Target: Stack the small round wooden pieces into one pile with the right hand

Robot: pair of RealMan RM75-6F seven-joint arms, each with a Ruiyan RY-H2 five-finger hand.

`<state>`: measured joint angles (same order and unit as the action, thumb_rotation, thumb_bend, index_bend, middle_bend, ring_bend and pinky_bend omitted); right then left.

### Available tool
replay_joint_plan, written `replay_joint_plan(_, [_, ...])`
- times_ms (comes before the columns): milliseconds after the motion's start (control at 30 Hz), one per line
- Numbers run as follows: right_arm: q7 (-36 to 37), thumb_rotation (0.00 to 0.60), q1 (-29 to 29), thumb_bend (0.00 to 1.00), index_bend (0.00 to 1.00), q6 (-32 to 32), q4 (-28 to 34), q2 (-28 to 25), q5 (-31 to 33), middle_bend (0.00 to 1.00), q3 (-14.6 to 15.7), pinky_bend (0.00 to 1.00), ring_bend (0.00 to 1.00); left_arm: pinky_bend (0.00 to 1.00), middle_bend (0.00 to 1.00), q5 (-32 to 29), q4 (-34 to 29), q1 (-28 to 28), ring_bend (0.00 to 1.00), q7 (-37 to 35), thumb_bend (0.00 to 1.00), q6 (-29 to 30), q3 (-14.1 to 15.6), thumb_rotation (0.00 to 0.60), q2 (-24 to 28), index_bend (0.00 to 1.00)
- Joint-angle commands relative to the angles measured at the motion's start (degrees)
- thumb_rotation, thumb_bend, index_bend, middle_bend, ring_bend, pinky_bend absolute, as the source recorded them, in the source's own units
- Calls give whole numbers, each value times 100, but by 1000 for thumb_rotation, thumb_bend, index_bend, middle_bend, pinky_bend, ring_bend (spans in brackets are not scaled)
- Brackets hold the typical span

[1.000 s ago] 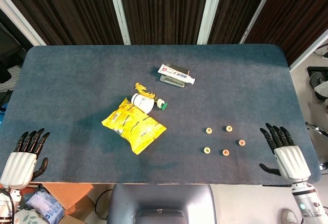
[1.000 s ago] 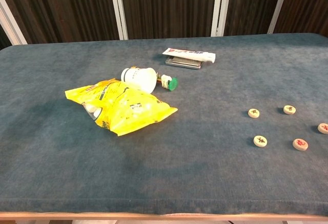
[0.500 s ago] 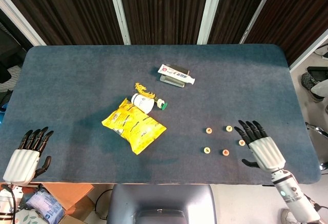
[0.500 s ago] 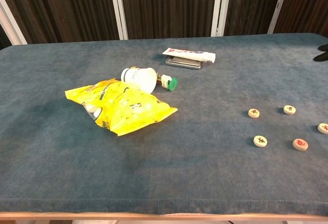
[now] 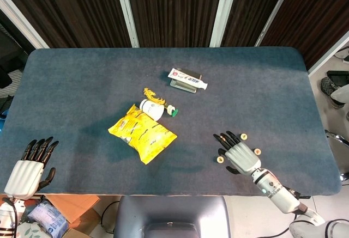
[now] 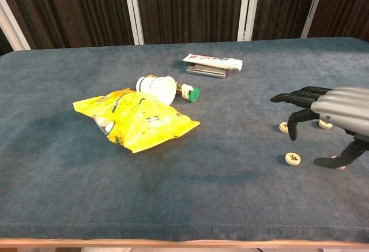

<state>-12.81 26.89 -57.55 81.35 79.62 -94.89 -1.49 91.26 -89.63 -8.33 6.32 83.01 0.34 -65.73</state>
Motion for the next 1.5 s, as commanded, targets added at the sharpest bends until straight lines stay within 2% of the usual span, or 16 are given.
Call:
replay_joint_plan(33, [-5, 600, 103, 397, 556, 99, -171, 172, 43, 0, 41, 0, 0, 36, 0, 3, -3, 3, 22, -18, 508, 9, 2, 600, 4, 0])
replay_joint_plan(600, [-212, 600, 288, 430, 558, 367, -600, 543, 465, 0, 60, 0, 0, 37, 0, 55, 11, 7, 22, -75, 525, 47, 23, 600, 17, 0])
replay_joint_plan(1333, [-292, 600, 355, 450, 625, 278, -505, 566, 745, 0, 119, 0, 0, 36, 0, 116, 17, 15, 22, -148, 523, 69, 65, 600, 54, 0])
replay_joint_plan(1500, [-280, 600, 361, 450, 630, 184, -532, 556, 835, 0, 40, 0, 0, 36, 0, 87, 4, 17, 22, -117, 523, 59, 57, 600, 49, 0])
